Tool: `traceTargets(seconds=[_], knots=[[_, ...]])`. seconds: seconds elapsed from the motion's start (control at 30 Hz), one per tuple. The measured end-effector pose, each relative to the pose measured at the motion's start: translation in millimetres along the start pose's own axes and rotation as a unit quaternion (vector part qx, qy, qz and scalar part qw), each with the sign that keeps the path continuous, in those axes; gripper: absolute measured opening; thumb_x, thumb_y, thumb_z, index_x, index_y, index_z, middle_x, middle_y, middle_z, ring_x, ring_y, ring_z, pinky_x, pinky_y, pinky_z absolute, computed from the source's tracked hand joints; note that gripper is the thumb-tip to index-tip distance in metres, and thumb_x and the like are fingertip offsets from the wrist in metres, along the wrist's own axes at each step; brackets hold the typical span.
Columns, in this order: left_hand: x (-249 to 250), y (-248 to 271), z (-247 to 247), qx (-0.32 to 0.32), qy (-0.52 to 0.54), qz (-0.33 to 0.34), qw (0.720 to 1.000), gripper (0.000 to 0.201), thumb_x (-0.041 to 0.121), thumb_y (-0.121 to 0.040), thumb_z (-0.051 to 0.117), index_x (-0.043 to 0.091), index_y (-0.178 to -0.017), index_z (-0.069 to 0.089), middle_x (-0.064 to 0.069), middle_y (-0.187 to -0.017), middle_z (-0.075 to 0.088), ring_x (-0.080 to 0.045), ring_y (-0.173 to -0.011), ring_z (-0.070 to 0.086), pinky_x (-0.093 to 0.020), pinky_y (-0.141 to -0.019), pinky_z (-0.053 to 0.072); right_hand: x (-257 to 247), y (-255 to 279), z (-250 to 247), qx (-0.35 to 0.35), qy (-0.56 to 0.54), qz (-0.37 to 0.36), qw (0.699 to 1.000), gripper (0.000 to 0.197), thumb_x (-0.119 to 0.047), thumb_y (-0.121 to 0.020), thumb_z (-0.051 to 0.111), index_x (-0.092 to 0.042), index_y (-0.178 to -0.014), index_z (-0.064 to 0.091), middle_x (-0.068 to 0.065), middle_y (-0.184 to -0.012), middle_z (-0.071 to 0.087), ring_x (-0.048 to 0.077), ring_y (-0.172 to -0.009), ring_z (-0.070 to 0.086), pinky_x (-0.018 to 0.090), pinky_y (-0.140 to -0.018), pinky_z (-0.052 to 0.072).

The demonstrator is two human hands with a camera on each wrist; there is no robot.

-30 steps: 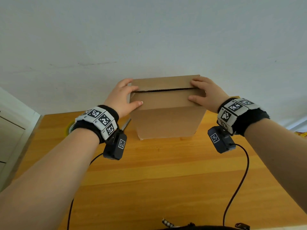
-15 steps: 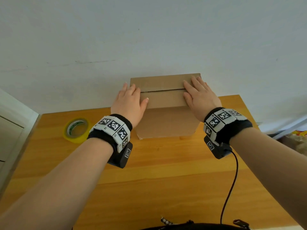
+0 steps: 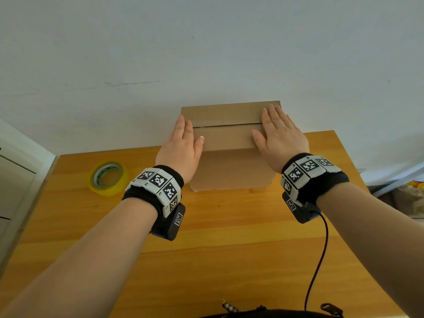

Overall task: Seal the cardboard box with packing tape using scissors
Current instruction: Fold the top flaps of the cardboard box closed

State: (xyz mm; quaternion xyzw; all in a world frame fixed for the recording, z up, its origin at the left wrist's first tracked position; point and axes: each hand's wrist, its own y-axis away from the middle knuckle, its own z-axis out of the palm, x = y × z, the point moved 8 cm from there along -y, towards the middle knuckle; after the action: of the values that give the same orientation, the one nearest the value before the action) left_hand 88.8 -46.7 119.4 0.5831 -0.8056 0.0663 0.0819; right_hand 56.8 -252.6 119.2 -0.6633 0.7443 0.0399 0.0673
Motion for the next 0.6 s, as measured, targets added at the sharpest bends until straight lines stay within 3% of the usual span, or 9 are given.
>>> traceTargets(seconds=[0.23,0.43,0.6], knots=[[0,-2,1,-0.008,-0.002,0.004,1.000,0.058,0.041,-0.100,0.016,0.010,-0.149,0.010,-0.007,-0.158,-0.004,-0.017,-0.146,0.004,-0.028,-0.115,0.015,0,-2,-1,0.005,0.002,-0.002,1.000,0.063,-0.046,-0.097,0.013,-0.010,-0.148,0.009,0.006,-0.157,0.005,0.016,-0.145,0.001,0.031,-0.119,0.002],[0,-1,2,-0.017,-0.010,-0.002,1.000,0.060,0.043,-0.099,0.015,0.010,-0.149,0.007,-0.008,-0.158,-0.004,-0.020,-0.146,0.003,-0.034,-0.119,0.010,0,0,-3,0.015,-0.008,0.000,1.000,0.063,-0.048,-0.096,0.016,-0.014,-0.149,0.009,0.003,-0.157,0.007,0.015,-0.145,0.002,0.034,-0.119,0.004],[-1,-1,-2,-0.003,-0.010,-0.015,1.000,0.061,0.044,-0.099,0.017,0.012,-0.150,0.005,-0.008,-0.158,-0.004,-0.021,-0.146,0.003,-0.039,-0.119,0.011,-3,2,-11,0.026,0.007,-0.005,1.000,0.061,-0.048,-0.096,0.016,-0.016,-0.148,0.013,0.001,-0.157,0.012,0.016,-0.145,0.002,0.038,-0.118,-0.001]])
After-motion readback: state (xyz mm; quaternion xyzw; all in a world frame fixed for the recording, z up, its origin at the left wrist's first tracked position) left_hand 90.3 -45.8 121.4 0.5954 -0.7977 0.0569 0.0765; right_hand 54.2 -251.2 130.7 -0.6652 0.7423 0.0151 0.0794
